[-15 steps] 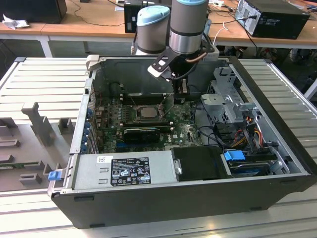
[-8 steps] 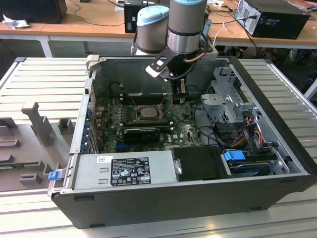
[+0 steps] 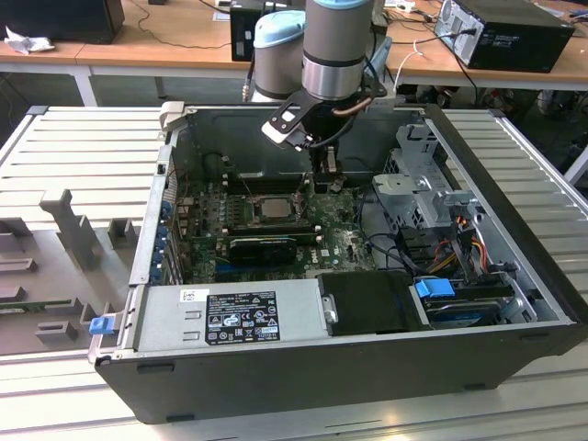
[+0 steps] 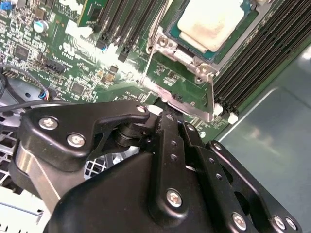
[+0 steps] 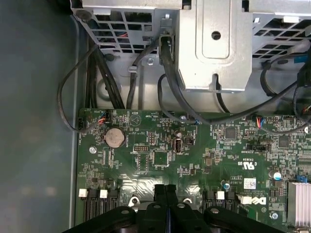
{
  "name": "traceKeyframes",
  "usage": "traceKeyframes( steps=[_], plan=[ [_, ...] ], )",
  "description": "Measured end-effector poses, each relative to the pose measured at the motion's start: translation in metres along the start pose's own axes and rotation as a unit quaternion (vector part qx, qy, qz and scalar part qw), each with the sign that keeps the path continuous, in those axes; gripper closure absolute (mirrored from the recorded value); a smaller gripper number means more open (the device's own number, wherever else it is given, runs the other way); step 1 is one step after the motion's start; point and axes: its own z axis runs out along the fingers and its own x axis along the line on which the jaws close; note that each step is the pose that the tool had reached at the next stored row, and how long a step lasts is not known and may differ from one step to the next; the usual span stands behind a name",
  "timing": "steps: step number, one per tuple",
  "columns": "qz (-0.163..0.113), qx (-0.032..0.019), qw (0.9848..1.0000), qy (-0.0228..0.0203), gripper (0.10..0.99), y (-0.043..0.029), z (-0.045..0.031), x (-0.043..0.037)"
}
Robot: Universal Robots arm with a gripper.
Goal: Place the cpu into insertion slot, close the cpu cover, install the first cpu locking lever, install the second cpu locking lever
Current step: 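Close the cpu cover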
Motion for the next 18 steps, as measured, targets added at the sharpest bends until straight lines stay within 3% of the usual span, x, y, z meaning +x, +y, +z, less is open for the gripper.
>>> traceKeyframes(
  steps=[4, 12, 18],
  plan=[
    [0.000, 0.0000, 1.0000, 0.0000, 0.980, -0.0063, -0.0003, 0.0001],
    [0.000, -0.0001, 1.0000, 0.0002, 0.980, -0.0286, -0.0005, 0.0007],
    [0.000, 0.0001, 1.0000, 0.0000, 0.980, -0.0331, 0.0094, 0.0008]
  ],
)
